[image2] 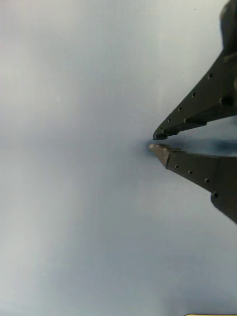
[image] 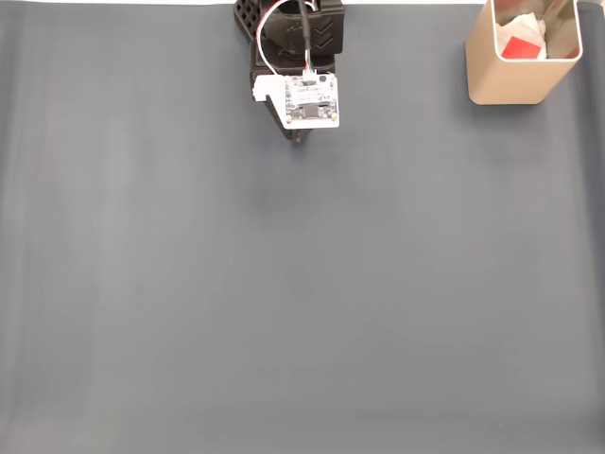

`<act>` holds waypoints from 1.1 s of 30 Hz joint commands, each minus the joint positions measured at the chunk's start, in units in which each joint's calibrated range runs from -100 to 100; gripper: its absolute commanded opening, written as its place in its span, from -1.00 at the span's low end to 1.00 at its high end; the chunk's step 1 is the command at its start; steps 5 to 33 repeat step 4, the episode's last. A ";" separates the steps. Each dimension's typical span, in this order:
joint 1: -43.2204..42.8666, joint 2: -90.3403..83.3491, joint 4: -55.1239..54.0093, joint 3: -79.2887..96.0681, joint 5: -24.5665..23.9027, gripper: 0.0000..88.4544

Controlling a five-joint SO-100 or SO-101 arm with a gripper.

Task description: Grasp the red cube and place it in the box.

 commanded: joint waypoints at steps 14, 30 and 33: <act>-0.55 0.09 1.20 0.81 0.10 -1.00; -0.55 0.09 1.20 0.81 0.10 -1.00; -0.55 0.09 1.20 0.81 0.10 -1.00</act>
